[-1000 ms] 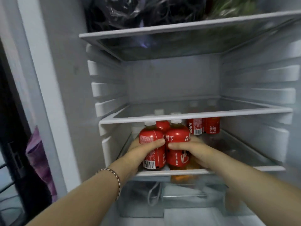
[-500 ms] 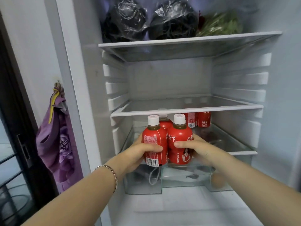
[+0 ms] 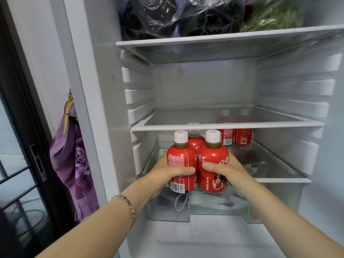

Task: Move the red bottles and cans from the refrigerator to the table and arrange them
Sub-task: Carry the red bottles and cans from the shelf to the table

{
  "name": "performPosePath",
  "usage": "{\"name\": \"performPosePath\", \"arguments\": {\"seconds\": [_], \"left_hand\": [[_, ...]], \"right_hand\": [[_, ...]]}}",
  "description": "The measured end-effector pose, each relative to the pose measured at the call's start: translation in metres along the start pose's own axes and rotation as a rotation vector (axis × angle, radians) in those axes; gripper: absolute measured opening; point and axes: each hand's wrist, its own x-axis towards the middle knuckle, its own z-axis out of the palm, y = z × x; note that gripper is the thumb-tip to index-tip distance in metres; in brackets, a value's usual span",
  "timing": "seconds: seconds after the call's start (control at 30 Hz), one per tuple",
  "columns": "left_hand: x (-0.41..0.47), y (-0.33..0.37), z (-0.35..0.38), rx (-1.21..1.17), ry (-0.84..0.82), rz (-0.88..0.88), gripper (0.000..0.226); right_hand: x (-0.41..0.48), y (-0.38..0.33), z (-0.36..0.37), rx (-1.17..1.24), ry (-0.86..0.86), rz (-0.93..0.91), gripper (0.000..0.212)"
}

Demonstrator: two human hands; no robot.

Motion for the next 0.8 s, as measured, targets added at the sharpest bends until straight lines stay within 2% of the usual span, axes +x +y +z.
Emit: {"name": "performPosePath", "arguments": {"seconds": [0.1, 0.23, 0.37, 0.6, 0.7, 0.8], "left_hand": [[-0.016, -0.002, 0.002, -0.018, 0.013, 0.0, 0.083], [-0.037, -0.005, 0.007, -0.055, 0.056, -0.005, 0.084], [-0.045, 0.005, 0.008, -0.056, 0.058, -0.014, 0.082], [-0.046, 0.009, 0.007, -0.092, 0.075, -0.09, 0.076], [-0.044, 0.016, 0.002, -0.039, 0.001, -0.105, 0.08], [-0.04, 0.02, -0.002, -0.003, -0.139, -0.1, 0.089]], "right_hand": [[-0.019, -0.003, 0.01, -0.002, 0.019, -0.005, 0.081], [-0.045, -0.006, 0.025, 0.032, 0.091, -0.029, 0.051], [-0.053, -0.011, 0.032, 0.047, 0.152, 0.009, 0.041], [-0.056, -0.017, 0.036, -0.01, 0.17, 0.06, 0.054], [-0.052, -0.021, 0.03, -0.016, 0.122, 0.088, 0.056], [-0.046, -0.02, 0.019, 0.004, 0.068, 0.129, 0.068]]}}
